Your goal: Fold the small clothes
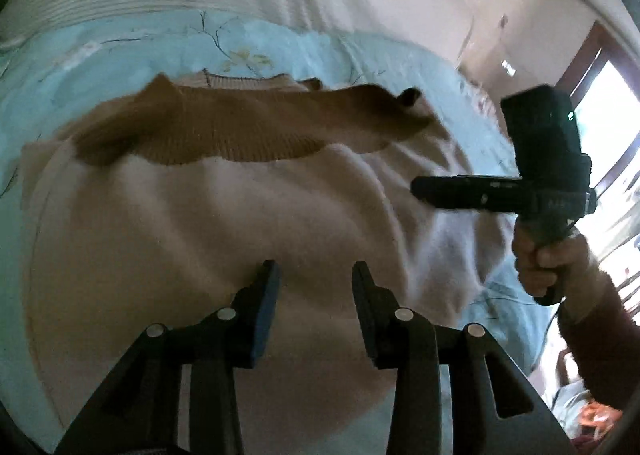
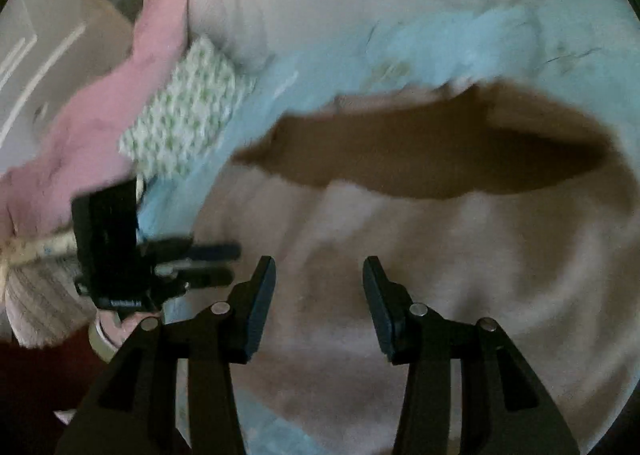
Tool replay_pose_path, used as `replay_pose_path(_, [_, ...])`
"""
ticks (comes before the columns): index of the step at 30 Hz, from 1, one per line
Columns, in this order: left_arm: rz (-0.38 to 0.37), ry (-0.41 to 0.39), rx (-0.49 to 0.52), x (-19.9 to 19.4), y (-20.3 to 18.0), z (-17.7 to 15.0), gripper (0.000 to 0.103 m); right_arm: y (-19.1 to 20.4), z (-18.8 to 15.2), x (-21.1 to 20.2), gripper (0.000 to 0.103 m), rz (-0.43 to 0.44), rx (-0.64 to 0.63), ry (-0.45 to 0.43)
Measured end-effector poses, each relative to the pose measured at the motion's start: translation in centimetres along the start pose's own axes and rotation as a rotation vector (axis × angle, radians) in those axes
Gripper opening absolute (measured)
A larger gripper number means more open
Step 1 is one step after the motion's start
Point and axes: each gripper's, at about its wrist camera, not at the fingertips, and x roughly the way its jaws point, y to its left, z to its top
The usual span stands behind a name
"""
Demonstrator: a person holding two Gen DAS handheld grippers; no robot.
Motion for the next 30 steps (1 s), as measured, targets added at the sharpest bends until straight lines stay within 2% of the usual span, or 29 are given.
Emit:
replay_pose_path(3, [0.013,-0.005,-0.019,1.1,2.3,1.9,0.036,-1.8,1.5,2.0,0.046,-0.075,0.022,0.034])
replay_pose_path(4, [0.064,-0.027,-0.033,1.3,3.6,2.9,0.034,-2.6,2.2,2.1,0.046,-0.114,0.034,0.021])
replay_pose_path(5, [0.086,-0.038,-0.049,1.5,4.5,3.4,0.033,-3.4,2.8,2.1,0.046,-0.151,0.046,0.001])
replay_pose_path(8, [0.11,-0.108,-0.184,1.1,9.2,5.3,0.032,-7.2,4.6,0.8,0.046,-0.251,0.145,-0.102])
replay_pose_path(10, [0.077,-0.152,-0.281,0.5,12.3,5.9,0.023,-9.9,5.2,-0.9,0.046,-0.283,0.242,-0.193])
replay_pose_path(11, [0.072,-0.179,-0.335,0.1,13.6,6.1,0.025,-10.6,5.3,-1.7,0.046,-0.29,0.273,-0.234])
replay_pose_path(12, [0.1,-0.202,-0.379,-0.4,14.4,6.0,0.024,-11.4,5.3,-2.8,0.046,-0.295,0.31,-0.289])
replay_pose_path(13, [0.113,-0.232,-0.431,-1.1,15.6,5.8,0.024,-11.5,5.2,-3.7,0.046,-0.299,0.332,-0.335])
replay_pose_path(16, [0.058,-0.273,-0.507,-2.1,16.9,4.5,0.024,-11.4,4.0,-6.1,0.05,-0.361,0.354,-0.423])
replay_pose_path(19, [0.075,-0.285,-0.503,-3.4,15.8,3.0,0.027,-10.7,2.5,-8.0,0.051,-0.332,0.379,-0.439])
replay_pose_path(23, [0.05,-0.29,-0.443,-5.6,11.6,-0.3,0.035,-6.8,0.1,-9.5,0.051,-0.289,0.302,-0.42])
replay_pose_path(28, [0.008,-0.267,-0.342,-7.4,5.7,-5.9,0.04,-2.7,-3.2,-8.4,0.051,-0.199,0.221,-0.318])
replay_pose_path(30, [0.042,-0.245,-0.325,-7.4,4.8,-7.8,0.04,-2.1,-4.7,-7.7,0.051,-0.168,0.213,-0.263])
